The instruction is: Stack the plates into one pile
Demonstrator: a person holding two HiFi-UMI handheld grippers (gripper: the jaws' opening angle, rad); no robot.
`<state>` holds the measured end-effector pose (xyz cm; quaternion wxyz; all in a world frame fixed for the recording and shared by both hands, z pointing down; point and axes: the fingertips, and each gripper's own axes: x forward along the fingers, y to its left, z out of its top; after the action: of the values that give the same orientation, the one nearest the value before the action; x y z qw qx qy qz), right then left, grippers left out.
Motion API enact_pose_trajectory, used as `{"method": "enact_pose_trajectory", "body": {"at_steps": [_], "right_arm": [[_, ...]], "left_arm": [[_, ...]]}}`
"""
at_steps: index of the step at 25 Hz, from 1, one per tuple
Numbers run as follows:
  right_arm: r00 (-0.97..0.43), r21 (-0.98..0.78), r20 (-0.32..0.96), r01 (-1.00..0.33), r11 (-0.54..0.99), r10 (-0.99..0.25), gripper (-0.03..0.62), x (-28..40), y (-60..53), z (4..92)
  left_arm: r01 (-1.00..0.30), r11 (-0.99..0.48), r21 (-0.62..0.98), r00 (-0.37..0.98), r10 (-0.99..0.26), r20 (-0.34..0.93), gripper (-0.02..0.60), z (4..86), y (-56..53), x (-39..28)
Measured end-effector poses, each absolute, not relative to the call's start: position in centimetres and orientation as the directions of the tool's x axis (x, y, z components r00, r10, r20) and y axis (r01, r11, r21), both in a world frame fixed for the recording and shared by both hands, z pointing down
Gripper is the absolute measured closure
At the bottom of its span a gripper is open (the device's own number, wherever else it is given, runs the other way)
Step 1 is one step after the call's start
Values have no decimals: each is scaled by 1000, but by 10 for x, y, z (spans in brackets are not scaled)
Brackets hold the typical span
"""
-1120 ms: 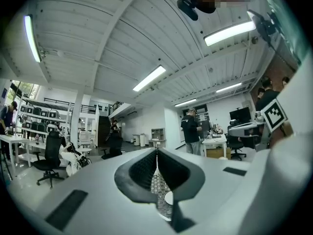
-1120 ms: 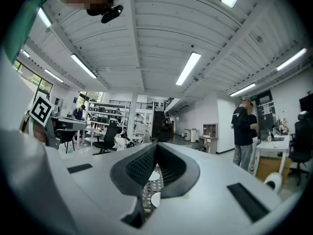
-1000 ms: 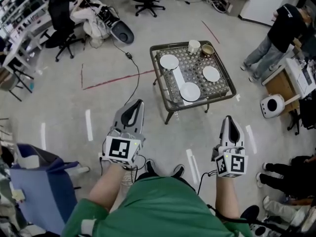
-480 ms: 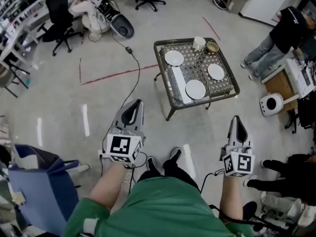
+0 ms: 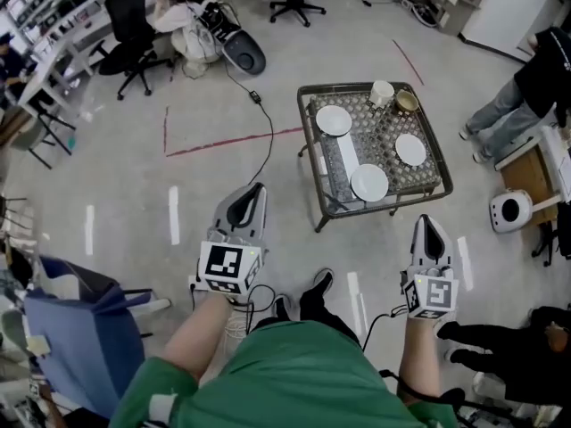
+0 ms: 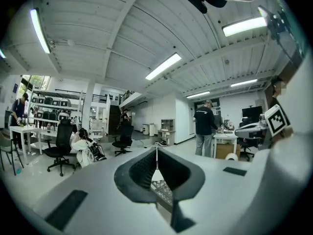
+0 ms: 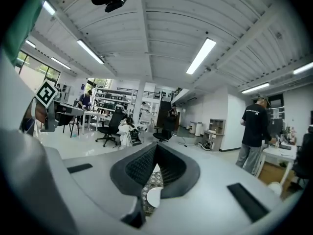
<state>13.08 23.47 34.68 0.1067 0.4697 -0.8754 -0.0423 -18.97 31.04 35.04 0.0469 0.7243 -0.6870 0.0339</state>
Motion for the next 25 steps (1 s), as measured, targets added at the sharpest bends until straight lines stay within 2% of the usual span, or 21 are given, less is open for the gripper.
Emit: {"method": "enact_pose_trajectory", "body": {"at_steps": [12, 25], "right_arm": [[-541, 55, 218, -824, 564, -812, 571, 170, 114, 392], [-526, -29, 279, -841, 540, -804, 571, 176, 60, 421]], "left_arm": [[-1000, -12, -15, 10, -986, 164, 557, 358, 212, -157], [-999, -24, -21, 19, -978, 206, 557, 373, 154, -153]]}}
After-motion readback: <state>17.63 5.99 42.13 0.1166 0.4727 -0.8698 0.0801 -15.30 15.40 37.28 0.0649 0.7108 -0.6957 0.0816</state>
